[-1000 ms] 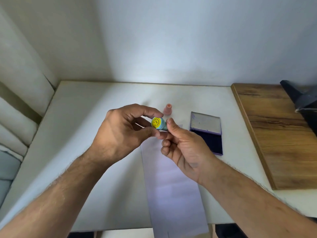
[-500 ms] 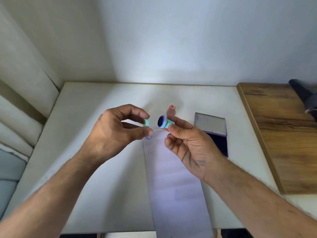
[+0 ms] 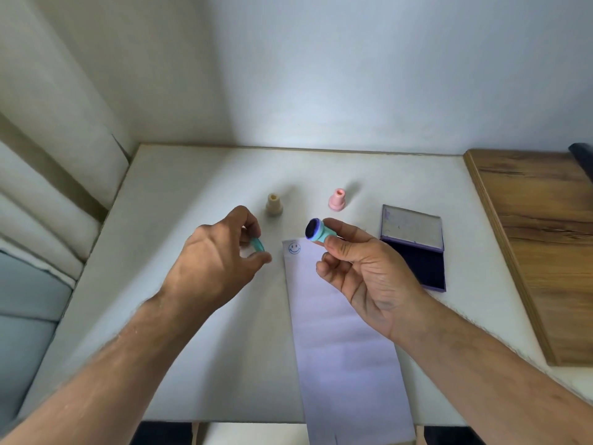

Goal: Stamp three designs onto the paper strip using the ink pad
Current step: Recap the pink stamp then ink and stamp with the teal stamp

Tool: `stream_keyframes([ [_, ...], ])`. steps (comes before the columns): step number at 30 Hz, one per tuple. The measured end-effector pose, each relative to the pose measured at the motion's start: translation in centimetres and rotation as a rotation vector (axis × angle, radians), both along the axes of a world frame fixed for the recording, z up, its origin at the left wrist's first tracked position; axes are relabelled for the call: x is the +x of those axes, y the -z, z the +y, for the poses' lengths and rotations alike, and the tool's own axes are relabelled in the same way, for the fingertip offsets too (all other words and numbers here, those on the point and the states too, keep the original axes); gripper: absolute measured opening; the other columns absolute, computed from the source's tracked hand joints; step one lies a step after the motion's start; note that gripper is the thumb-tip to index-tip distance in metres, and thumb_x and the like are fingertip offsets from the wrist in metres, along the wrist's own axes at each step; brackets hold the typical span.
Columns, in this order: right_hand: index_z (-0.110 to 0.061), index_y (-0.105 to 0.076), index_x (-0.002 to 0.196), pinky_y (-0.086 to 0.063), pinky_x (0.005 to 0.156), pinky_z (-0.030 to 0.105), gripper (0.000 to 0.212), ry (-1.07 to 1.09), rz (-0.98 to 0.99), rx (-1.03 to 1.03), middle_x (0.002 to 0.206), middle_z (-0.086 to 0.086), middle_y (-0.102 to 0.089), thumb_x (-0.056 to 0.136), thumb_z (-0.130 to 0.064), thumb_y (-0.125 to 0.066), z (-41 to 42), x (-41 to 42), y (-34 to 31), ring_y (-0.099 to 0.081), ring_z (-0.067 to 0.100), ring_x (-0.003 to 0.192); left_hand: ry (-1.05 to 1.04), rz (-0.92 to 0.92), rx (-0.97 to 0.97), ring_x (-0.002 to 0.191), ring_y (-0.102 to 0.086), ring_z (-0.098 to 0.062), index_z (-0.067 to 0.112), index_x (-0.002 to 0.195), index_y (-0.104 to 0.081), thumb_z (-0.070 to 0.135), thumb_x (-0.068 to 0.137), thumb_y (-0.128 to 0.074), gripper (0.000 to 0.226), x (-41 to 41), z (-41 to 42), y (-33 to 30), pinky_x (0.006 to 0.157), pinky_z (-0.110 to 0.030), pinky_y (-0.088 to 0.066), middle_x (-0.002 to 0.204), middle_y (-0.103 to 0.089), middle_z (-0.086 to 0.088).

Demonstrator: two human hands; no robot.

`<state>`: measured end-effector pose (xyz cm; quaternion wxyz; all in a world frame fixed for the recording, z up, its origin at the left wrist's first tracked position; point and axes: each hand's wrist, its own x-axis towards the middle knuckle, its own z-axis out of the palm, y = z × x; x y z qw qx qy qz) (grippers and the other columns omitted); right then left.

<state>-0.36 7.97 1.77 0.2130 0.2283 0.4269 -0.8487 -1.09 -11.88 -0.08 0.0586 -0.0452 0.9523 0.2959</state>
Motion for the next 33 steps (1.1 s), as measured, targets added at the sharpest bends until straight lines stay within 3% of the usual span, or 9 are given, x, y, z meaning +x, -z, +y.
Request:
stream_keyframes([
  [5,-0.004,-0.070,0.101,-0.056,0.055,0.026,0.024,0.018,0.011,0.008,0.067,0.005,-0.067,0.085,0.011,-0.059,0.0,0.0,0.1,-0.054,0.013,0.052,0.111,0.077,-0.130,0.099,-0.064,-0.020,0.034,0.110,-0.055,0.034,0.089,-0.064,0.023,0.2,0.0,1.3,0.081,-0.030,-0.048,0.108,-0.069,0.012],
  [7,-0.004,-0.070,0.101,-0.056,0.055,0.026,0.024,0.016,0.013,0.008,0.067,0.005,-0.067,0.085,0.010,-0.059,0.0,0.0,0.0,-0.054,0.013,0.052,0.136,0.115,-0.187,0.113,-0.060,-0.021,0.032,0.110,-0.055,0.030,0.091,-0.062,0.020,0.3,0.0,1.7,0.096,-0.032,-0.043,0.112,-0.066,0.009],
  [9,-0.004,-0.070,0.101,-0.055,0.055,0.026,0.024,0.017,0.013,0.006,0.066,0.005,-0.067,0.085,0.010,-0.059,-0.1,0.0,-0.1,-0.054,0.013,0.052,0.164,0.130,-0.274,0.138,-0.041,-0.013,0.031,0.114,-0.052,0.029,0.095,-0.057,0.020,0.4,0.1,1.9,0.116,-0.037,-0.021,0.127,-0.062,0.006],
  [12,-0.004,-0.070,0.102,-0.055,0.056,0.025,0.024,0.017,0.014,0.005,0.065,0.004,-0.067,0.085,0.011,-0.059,-0.1,0.0,-0.1,-0.055,0.013,0.052,0.183,0.130,-0.338,0.147,-0.024,-0.013,0.026,0.120,-0.048,0.023,0.096,-0.054,0.025,0.6,0.2,2.1,0.119,-0.042,-0.004,0.137,-0.057,0.001],
  [15,-0.005,-0.070,0.099,-0.056,0.056,0.025,0.024,0.011,0.008,0.004,0.066,0.003,-0.067,0.085,0.011,-0.058,-0.2,0.1,-0.2,-0.055,0.013,0.052,0.177,0.136,-0.317,0.140,-0.033,-0.024,0.026,0.116,-0.052,0.022,0.091,-0.063,0.028,0.6,0.1,2.1,0.115,-0.039,-0.019,0.139,-0.050,0.002],
  [17,-0.005,-0.070,0.100,-0.056,0.055,0.026,0.025,0.002,0.002,-0.003,0.064,0.002,-0.066,0.086,0.011,-0.057,-0.2,0.2,-0.2,-0.054,0.013,0.052,0.130,0.099,-0.274,0.120,-0.043,-0.024,0.028,0.113,-0.055,0.026,0.086,-0.069,0.030,0.4,0.1,1.8,0.099,-0.033,-0.032,0.125,-0.051,0.002],
  [20,-0.006,-0.069,0.100,-0.057,0.055,0.027,0.026,-0.017,-0.007,-0.029,0.062,0.002,-0.065,0.088,0.012,-0.054,-0.3,0.3,-0.3,-0.054,0.012,0.053,0.083,0.020,-0.247,0.106,-0.046,-0.020,0.034,0.111,-0.058,0.029,0.086,-0.069,0.028,0.1,0.3,1.3,0.085,-0.030,-0.030,0.110,-0.054,0.006],
  [29,-0.004,-0.065,0.096,-0.060,0.062,0.026,0.029,-0.040,0.009,-0.282,0.076,0.009,-0.073,0.072,0.011,-0.056,-0.6,1.0,-0.7,-0.072,0.016,0.064,0.076,-0.078,-0.189,0.111,-0.051,-0.017,0.037,0.128,-0.049,0.023,0.077,-0.076,0.059,-0.2,0.3,0.5,0.094,-0.033,-0.036,0.108,-0.057,0.011],
  [33,-0.006,-0.067,0.089,-0.060,0.059,0.026,0.029,-0.068,0.023,-0.315,0.076,0.009,-0.072,0.068,0.010,-0.056,-0.4,1.4,-1.0,-0.070,0.017,0.061,0.062,0.101,-0.178,0.100,-0.054,-0.020,0.031,0.120,-0.055,0.006,0.078,-0.068,0.051,0.0,1.3,0.0,0.090,-0.034,-0.042,0.095,-0.056,0.012],
])
